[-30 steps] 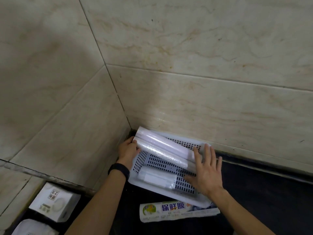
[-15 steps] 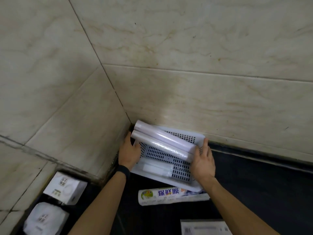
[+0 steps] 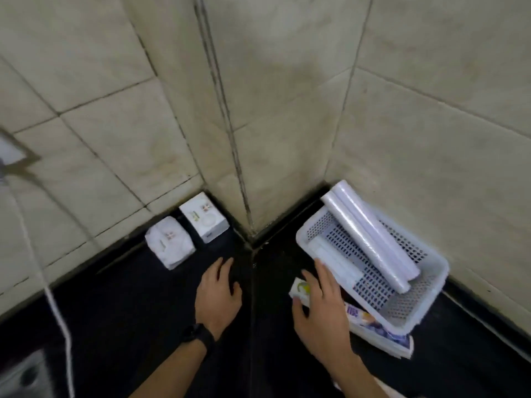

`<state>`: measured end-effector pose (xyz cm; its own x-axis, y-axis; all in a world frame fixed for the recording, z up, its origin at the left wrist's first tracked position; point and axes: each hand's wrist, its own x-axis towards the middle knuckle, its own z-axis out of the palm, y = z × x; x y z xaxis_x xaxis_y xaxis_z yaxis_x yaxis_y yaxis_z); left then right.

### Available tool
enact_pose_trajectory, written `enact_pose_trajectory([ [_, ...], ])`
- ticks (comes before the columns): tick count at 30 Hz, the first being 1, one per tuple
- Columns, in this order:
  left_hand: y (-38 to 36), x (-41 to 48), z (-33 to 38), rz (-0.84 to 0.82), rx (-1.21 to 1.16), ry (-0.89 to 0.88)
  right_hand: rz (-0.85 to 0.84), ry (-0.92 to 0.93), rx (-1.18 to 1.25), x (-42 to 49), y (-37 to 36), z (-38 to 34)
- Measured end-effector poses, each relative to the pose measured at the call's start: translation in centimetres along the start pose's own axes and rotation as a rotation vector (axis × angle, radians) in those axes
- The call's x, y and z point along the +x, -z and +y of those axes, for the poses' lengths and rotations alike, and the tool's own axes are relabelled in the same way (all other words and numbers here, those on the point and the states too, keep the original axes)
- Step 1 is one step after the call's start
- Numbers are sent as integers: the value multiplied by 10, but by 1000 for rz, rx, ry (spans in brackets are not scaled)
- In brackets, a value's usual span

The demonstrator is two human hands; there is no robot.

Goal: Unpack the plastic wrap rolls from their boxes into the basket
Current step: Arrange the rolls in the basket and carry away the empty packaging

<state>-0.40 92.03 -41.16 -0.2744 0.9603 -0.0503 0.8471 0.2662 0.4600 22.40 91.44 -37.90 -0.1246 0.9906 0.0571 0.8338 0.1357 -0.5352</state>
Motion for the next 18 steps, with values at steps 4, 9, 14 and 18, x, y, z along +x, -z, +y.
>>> enact_pose_trajectory([
  [4, 17, 6, -61, 68, 107, 206, -218, 132, 20, 16, -45, -58],
  [9, 34, 44, -127, -71, 225, 304, -404, 208, -61, 73, -97, -109],
  [14, 36, 76, -164, -131, 67, 403, -509, 109, -83, 147, -138, -136],
  [18, 31, 81, -183, -81, -10, 376, -501, -2, -14, 181, -164, -147],
])
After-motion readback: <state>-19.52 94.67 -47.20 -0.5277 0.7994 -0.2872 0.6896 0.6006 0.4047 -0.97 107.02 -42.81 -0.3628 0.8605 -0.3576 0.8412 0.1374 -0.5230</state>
